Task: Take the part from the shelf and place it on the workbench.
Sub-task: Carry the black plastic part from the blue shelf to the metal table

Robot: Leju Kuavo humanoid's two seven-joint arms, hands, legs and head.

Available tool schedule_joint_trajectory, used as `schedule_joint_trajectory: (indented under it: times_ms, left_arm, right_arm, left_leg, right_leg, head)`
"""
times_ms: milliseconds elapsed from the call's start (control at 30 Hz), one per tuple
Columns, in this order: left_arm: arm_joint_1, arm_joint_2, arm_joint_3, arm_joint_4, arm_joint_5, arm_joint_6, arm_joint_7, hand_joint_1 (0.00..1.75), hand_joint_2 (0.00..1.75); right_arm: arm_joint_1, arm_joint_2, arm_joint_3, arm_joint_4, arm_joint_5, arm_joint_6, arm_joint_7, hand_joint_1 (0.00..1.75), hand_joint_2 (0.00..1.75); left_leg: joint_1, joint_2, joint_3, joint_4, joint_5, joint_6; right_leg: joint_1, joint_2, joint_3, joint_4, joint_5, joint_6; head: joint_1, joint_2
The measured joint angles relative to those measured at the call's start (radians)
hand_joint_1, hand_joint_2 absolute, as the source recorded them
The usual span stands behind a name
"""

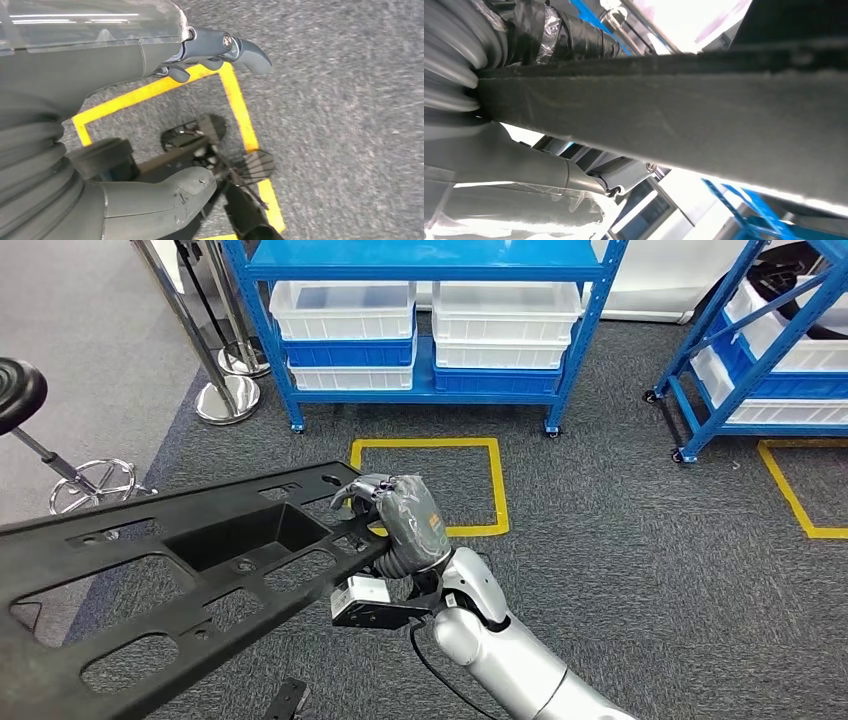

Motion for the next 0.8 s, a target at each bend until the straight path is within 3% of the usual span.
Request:
schedule_joint_trajectory:
  times_ms: [33,67,133,167,200,233,267,300,333,400,433,500,533,600,667,700,733,767,800]
  left_arm:
    - [0.000,-0.001,-0.001,0.000,0.000,0.001,0.001,0.00,1.75]
    - [0.000,-0.002,-0.002,0.001,0.000,0.001,0.001,0.00,1.75]
    - [-0.001,-0.002,-0.003,0.001,0.000,0.002,0.002,0.00,1.75]
    - [-0.002,-0.003,-0.003,0.001,0.000,0.002,0.002,0.00,1.75]
    - [-0.001,-0.003,-0.003,0.001,-0.001,0.002,0.003,0.00,1.75]
    - [-0.001,-0.003,-0.003,0.001,-0.001,0.002,0.004,0.00,1.75]
    - [0.000,-0.003,-0.004,0.001,-0.002,0.002,0.005,0.00,1.75]
    - [0.000,-0.003,-0.005,0.001,-0.003,0.003,0.006,0.00,1.75]
    - [0.001,-0.003,-0.006,0.001,-0.003,0.003,0.006,0.00,1.75]
    - [0.004,-0.002,-0.010,0.001,-0.004,0.004,0.005,0.00,1.75]
    - [0.005,-0.002,-0.011,0.001,-0.004,0.004,0.004,0.00,1.75]
    - [0.009,-0.002,-0.013,0.001,-0.004,0.004,0.003,0.00,1.75]
    - [0.012,-0.002,-0.014,0.001,-0.004,0.004,0.003,0.00,1.75]
    - [0.015,-0.002,-0.016,0.001,-0.004,0.004,0.003,0.00,1.75]
    - [0.018,-0.002,-0.017,0.001,-0.004,0.003,0.003,0.00,1.75]
    - [0.018,-0.002,-0.018,0.001,-0.004,0.003,0.003,0.00,1.75]
    - [0.019,-0.002,-0.018,0.001,-0.004,0.003,0.003,0.00,1.75]
    - [0.019,-0.002,-0.019,0.001,-0.004,0.003,0.003,0.00,1.75]
    - [0.019,-0.001,-0.019,0.001,-0.005,0.004,0.003,0.00,1.75]
  right_arm:
    - [0.000,0.000,0.000,0.000,0.005,-0.004,-0.002,1.75,1.75]
    - [0.000,-0.001,0.000,0.000,0.008,-0.007,-0.003,1.75,1.75]
    - [0.001,-0.002,0.000,0.001,0.013,-0.011,-0.006,1.75,1.75]
    - [0.001,-0.002,0.000,0.002,0.015,-0.013,-0.007,1.75,1.75]
    - [0.002,-0.002,0.000,0.003,0.016,-0.016,-0.008,1.75,1.75]
    - [0.004,-0.002,0.000,0.003,0.017,-0.018,-0.009,1.75,1.75]
    - [0.005,-0.003,0.000,0.004,0.016,-0.021,-0.009,1.75,1.75]
    - [0.006,-0.003,0.000,0.004,0.013,-0.022,-0.009,1.75,1.75]
    - [0.006,-0.002,0.000,0.003,0.007,-0.021,-0.009,1.75,1.75]
    - [0.008,-0.002,0.000,0.001,-0.014,-0.016,-0.010,1.75,1.75]
    - [0.010,-0.002,0.000,0.000,-0.024,-0.012,-0.011,1.75,1.75]
    - [0.014,-0.002,-0.001,-0.002,-0.039,-0.005,-0.013,1.75,1.75]
    - [0.016,-0.002,-0.001,-0.002,-0.042,-0.004,-0.013,1.75,1.75]
    - [0.018,-0.002,-0.001,-0.003,-0.044,-0.004,-0.013,1.75,1.75]
    - [0.022,-0.002,-0.001,-0.003,-0.044,-0.004,-0.014,1.75,1.75]
    - [0.024,-0.002,-0.001,-0.003,-0.046,-0.002,-0.014,1.75,1.75]
    - [0.027,-0.002,-0.001,-0.003,-0.048,0.000,-0.013,1.75,1.75]
    - [0.029,-0.002,-0.001,-0.003,-0.052,0.004,-0.013,1.75,1.75]
    - [0.030,-0.002,-0.001,-0.003,-0.055,0.008,-0.013,1.75,1.75]
  left_leg:
    - [0.002,0.002,-0.008,-0.004,0.012,0.009]
    - [0.005,0.005,-0.018,-0.007,0.025,0.017]
    - [0.004,0.007,-0.045,-0.002,0.045,0.027]
    - [0.003,0.007,-0.061,0.002,0.054,0.028]
    - [0.003,0.007,-0.078,0.008,0.063,0.027]
    - [0.003,0.008,-0.096,0.015,0.072,0.025]
    - [0.003,0.008,-0.114,0.022,0.078,0.023]
    - [0.003,0.007,-0.129,0.030,0.084,0.020]
    - [0.002,0.007,-0.143,0.039,0.088,0.016]
    - [0.000,0.005,-0.158,0.050,0.097,0.006]
    - [-0.001,0.005,-0.162,0.052,0.102,-0.001]
    - [0.003,0.006,-0.166,0.052,0.110,-0.016]
    - [0.005,0.005,-0.172,0.060,0.100,-0.022]
    - [0.008,0.003,-0.202,0.133,0.036,-0.033]
    - [0.009,0.003,-0.245,0.260,-0.040,-0.040]
    - [0.009,0.003,-0.257,0.309,-0.057,-0.042]
    - [0.009,0.003,-0.253,0.322,-0.054,-0.042]
    - [0.009,0.003,-0.229,0.298,-0.035,-0.040]
    - [0.008,0.002,-0.189,0.241,-0.007,-0.036]
  right_leg:
    - [0.000,0.002,-0.006,0.013,-0.022,0.005]
    - [-0.001,0.004,-0.016,0.045,-0.061,0.011]
    - [-0.005,0.005,-0.042,0.156,-0.161,0.018]
    - [-0.006,0.005,-0.053,0.218,-0.192,0.021]
    - [-0.007,0.005,-0.056,0.264,-0.198,0.023]
    - [-0.009,0.005,-0.046,0.283,-0.182,0.025]
    - [-0.010,0.005,-0.020,0.268,-0.152,0.025]
    - [-0.012,0.005,0.023,0.222,-0.127,0.024]
    - [-0.012,0.004,0.075,0.156,-0.122,0.022]
    - [-0.008,0.005,0.155,0.036,-0.150,0.016]
    - [-0.005,0.005,0.170,0.005,-0.164,0.012]
    - [-0.004,0.005,0.167,-0.009,-0.158,-0.002]
    - [-0.005,0.005,0.162,-0.011,-0.150,-0.011]
    - [-0.007,0.003,0.150,-0.014,-0.134,-0.024]
    - [-0.005,0.003,0.133,-0.011,-0.122,-0.029]
    - [-0.003,0.003,0.125,-0.009,-0.117,-0.029]
    - [-0.002,0.003,0.118,-0.007,-0.114,-0.029]
    - [-0.001,0.004,0.112,-0.005,-0.111,-0.028]
    - [-0.001,0.004,0.108,-0.003,-0.109,-0.027]
  head:
    - [0.001,0.000]
    - [0.001,0.000]
    - [0.002,0.000]
    - [0.002,0.000]
    - [0.002,0.000]
    - [0.001,0.000]
    - [0.001,0.000]
    - [0.002,0.000]
    - [0.002,0.000]
    - [0.001,0.000]
    - [0.001,0.000]
    - [0.001,0.000]
    - [0.001,0.000]
    - [0.001,0.000]
    - [0.001,0.000]
    - [0.001,0.000]
    - [0.001,0.000]
    - [0.001,0.000]
    - [0.001,0.000]
